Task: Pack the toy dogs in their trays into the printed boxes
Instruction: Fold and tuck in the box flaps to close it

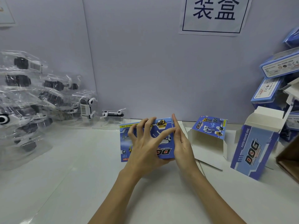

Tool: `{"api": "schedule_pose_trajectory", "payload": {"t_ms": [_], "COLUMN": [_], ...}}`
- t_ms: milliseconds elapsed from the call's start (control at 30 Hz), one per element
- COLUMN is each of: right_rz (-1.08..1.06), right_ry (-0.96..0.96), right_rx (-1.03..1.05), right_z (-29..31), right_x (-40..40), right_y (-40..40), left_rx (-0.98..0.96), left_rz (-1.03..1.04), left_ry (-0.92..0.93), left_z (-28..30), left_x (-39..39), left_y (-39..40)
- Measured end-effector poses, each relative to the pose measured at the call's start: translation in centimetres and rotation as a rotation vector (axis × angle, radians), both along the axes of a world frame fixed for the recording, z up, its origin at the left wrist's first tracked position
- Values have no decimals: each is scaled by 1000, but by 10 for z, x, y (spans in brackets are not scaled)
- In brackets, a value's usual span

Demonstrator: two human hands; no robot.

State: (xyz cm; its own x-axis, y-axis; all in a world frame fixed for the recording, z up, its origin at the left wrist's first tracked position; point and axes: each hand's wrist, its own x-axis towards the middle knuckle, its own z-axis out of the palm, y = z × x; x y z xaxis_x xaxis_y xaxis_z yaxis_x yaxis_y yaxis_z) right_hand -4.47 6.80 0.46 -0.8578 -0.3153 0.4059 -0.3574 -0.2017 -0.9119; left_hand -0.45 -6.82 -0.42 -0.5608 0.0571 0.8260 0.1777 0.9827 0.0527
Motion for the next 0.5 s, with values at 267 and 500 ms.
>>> {"api": "schedule_pose_trajectory", "payload": {"t_ms": [267,500], "right_rz": [248,81], "right_ry": [-119,114], "right_rx": [-137,7], "right_z": [5,6], "right_x": [-5,-1], "right_y": [10,10], "left_rx": [40,224], "left_rz": [6,5], "left_ry": [-34,0], "left_z": [6,20], "left_x": [2,12], "left_y": [-6,-12]}}
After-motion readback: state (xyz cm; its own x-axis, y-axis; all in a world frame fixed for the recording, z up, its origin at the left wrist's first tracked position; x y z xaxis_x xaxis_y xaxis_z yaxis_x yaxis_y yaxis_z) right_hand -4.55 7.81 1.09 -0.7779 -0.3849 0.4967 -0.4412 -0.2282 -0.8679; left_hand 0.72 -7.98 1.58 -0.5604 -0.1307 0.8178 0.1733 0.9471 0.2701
